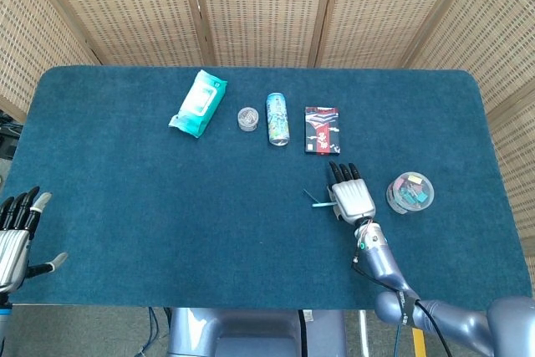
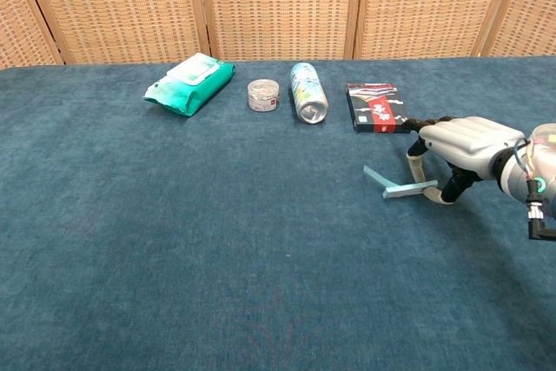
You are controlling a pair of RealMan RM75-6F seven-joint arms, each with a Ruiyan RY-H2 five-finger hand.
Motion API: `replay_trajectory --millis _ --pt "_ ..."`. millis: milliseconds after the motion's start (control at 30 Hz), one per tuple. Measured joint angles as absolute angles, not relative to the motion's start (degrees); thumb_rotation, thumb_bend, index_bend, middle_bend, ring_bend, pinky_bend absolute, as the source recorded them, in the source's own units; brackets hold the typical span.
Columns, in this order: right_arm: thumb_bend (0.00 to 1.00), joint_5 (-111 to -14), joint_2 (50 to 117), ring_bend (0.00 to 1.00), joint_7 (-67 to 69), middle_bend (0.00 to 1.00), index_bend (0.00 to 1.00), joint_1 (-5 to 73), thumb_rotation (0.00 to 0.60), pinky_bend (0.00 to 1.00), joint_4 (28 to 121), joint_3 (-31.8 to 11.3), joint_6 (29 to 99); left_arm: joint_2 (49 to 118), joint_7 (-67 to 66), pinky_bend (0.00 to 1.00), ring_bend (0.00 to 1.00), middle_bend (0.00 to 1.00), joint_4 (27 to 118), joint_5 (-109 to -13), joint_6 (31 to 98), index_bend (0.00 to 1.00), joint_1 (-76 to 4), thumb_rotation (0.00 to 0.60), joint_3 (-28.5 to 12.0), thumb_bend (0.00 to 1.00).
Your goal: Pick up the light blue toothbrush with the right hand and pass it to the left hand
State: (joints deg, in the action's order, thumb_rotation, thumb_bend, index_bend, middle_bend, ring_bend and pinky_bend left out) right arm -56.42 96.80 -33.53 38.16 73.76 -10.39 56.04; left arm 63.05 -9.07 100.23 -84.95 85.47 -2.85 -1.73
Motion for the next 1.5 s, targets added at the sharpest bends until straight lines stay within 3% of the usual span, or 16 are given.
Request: replay_trajectory --millis 367,433,633,700,767,933,1100,1267,1500 --pt "0.47 -60.5 96.1 0.00 -29.7 0.00 0.60 38.0 0.600 0.00 74.2 -10.2 57.3 63.2 -9.3 0.00 0.00 0.00 100.0 -85.1 84.9 0.00 -3.5 0.600 -1.9 0.00" --pt "0.48 -62.3 95.1 0.00 -28.8 0.00 0.60 37.9 0.600 0.00 75.6 -10.0 57.9 63.4 -9.3 0.01 0.04 0.01 99.6 -85.8 84.6 0.00 -4.2 0.600 -2.2 0.00" --pt "0.51 -66.0 91.2 0.00 -27.4 0.00 0.60 38.2 0.600 0.00 81.4 -10.8 60.0 66.5 -7.9 0.20 0.46 0.42 94.6 -90.9 84.8 0.00 -9.4 0.600 -5.9 0.00" --pt "0.52 -66.4 90.0 0.00 -28.0 0.00 0.60 38.5 0.600 0.00 83.1 -11.4 60.4 68.0 -6.6 0.31 0.64 0.62 91.9 -92.7 84.6 0.04 -12.1 0.600 -7.3 0.00" --pt "0.52 -66.3 89.1 0.00 -29.1 0.00 0.61 39.0 0.600 0.00 84.4 -12.0 60.5 69.8 -4.8 0.42 0.74 0.73 88.9 -94.6 83.6 0.07 -15.9 0.600 -8.9 0.00" --pt "0.52 -64.8 88.0 0.00 -32.7 0.00 0.61 40.4 0.600 0.00 87.7 -13.5 60.5 75.1 -0.6 0.67 0.84 0.83 81.5 -98.4 78.7 0.10 -26.3 0.600 -12.2 0.00" --pt "0.54 -62.4 87.9 0.00 -36.1 0.00 0.61 41.6 0.600 0.00 89.6 -14.2 60.6 82.0 -0.3 0.91 0.99 0.96 77.0 -99.9 72.3 0.22 -34.5 0.600 -13.9 0.00" --pt "0.54 -59.8 88.6 0.00 -38.7 0.00 0.61 42.8 0.600 0.00 91.1 -14.7 60.8 88.4 -3.9 0.97 1.00 0.98 74.0 -98.7 66.2 0.28 -39.6 0.600 -14.9 0.00" --pt "0.54 -57.1 89.4 0.00 -40.4 0.00 0.61 43.7 0.600 0.00 92.5 -15.4 61.6 94.2 -8.6 0.97 1.00 0.98 73.9 -92.2 59.8 0.33 -44.0 0.600 -16.6 0.00"
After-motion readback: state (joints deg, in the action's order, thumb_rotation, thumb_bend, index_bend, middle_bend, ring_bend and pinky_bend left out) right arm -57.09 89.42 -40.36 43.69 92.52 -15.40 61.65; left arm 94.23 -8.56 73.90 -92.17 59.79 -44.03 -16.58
